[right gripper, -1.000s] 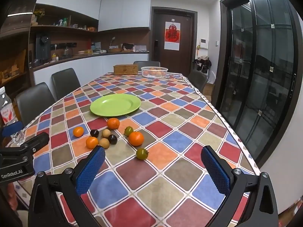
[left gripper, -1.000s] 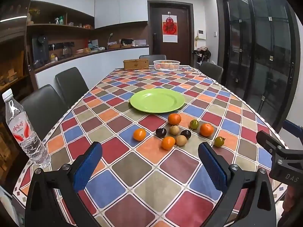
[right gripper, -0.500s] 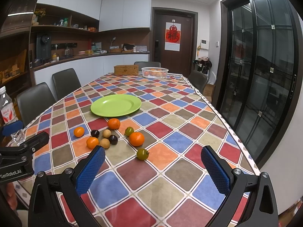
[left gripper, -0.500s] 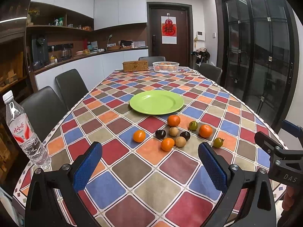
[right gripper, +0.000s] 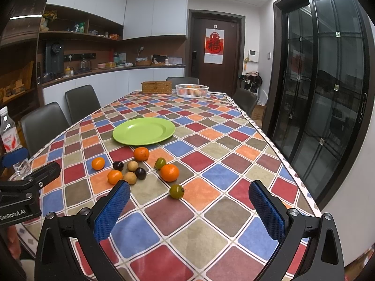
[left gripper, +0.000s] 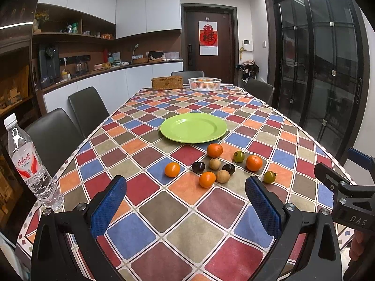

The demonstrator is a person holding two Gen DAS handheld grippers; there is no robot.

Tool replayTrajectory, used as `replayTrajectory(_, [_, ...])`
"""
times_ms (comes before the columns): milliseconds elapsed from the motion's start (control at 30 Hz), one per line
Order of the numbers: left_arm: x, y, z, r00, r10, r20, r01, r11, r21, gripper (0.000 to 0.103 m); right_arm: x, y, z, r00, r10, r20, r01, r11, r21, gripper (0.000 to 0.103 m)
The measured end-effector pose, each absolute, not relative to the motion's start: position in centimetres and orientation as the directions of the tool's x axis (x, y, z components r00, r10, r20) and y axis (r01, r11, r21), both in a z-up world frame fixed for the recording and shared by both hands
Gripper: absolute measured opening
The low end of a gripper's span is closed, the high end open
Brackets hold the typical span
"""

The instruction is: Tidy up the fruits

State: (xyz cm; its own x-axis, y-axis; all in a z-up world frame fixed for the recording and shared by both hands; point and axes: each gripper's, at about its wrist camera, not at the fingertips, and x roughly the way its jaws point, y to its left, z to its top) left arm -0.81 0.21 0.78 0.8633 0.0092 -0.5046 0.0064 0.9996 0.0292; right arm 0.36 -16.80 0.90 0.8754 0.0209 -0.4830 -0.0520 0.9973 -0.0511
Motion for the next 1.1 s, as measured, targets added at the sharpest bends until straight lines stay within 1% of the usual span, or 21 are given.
replayTrajectory(1100, [-0.89,0.20,1.02,0.866,0.008,-0.500,0.008,1.000,0.029,0.103,0.29,-16.69,0.95,0.877,0.020,-0.480,-0.053,0.997,-0.055,0.102])
